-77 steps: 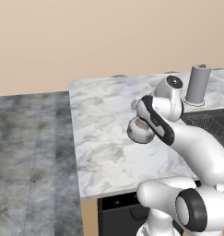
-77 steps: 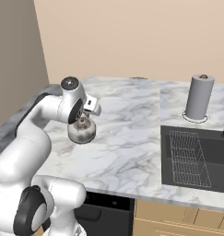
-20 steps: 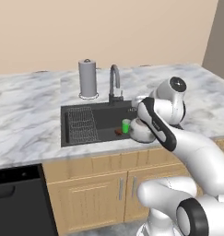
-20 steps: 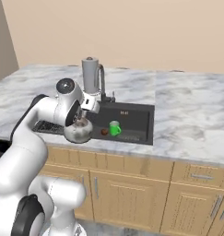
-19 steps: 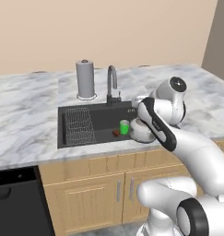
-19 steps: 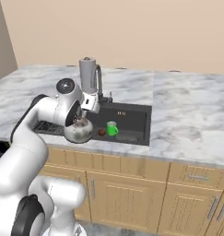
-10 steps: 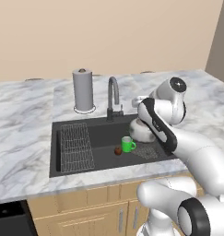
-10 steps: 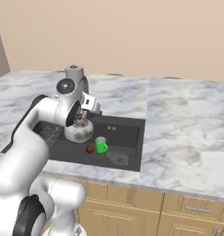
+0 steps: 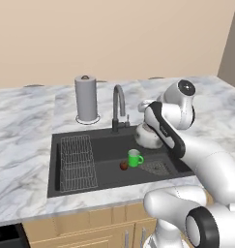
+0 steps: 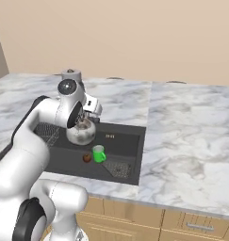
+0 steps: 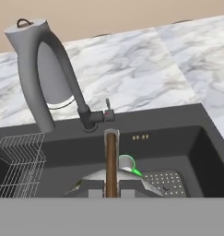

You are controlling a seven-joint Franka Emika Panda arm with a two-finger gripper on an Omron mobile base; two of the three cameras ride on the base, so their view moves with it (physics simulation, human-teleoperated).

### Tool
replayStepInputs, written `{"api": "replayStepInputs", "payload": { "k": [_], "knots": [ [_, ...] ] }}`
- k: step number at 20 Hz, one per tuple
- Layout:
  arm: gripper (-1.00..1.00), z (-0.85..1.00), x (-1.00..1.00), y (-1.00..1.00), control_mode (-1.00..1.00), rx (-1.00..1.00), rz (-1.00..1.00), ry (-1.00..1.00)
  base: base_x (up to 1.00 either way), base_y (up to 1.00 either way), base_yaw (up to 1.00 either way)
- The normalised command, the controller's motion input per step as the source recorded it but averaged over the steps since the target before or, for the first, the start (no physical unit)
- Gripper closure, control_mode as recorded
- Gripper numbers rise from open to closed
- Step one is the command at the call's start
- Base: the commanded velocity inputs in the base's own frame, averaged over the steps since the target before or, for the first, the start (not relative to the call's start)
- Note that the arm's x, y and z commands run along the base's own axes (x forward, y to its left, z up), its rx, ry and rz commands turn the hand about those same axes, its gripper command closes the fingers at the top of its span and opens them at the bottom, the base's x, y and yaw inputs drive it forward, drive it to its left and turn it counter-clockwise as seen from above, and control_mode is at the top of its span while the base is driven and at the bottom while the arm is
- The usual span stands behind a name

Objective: Pick the kettle and mug and place them in the sink. Then turn on the water.

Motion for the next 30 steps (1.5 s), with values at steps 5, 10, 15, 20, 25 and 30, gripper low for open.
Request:
{"api": "replayStepInputs", "payload": {
  "k": [5, 10, 15, 20, 25, 30],
  "knots": [
    [1.00, 0.00, 0.00, 0.00, 1.00, 0.00, 0.00, 0.00, 0.00, -0.54, 0.00],
    [1.00, 0.00, 0.00, 0.00, 1.00, 0.00, 0.00, 0.00, 0.00, -0.52, 0.00],
    [1.00, 0.00, 0.00, 0.00, 1.00, 0.00, 0.00, 0.00, 0.03, -0.48, 0.00],
    [1.00, 0.00, 0.00, 0.00, 1.00, 0.00, 0.00, 0.00, 0.25, -0.33, 0.00],
    [1.00, 0.00, 0.00, 0.00, 1.00, 0.00, 0.00, 0.00, 0.19, -0.25, 0.00],
    [1.00, -0.02, 0.04, -0.09, -1.00, 0.00, 0.00, 0.03, 0.06, -0.09, 0.00]
  ]
}}
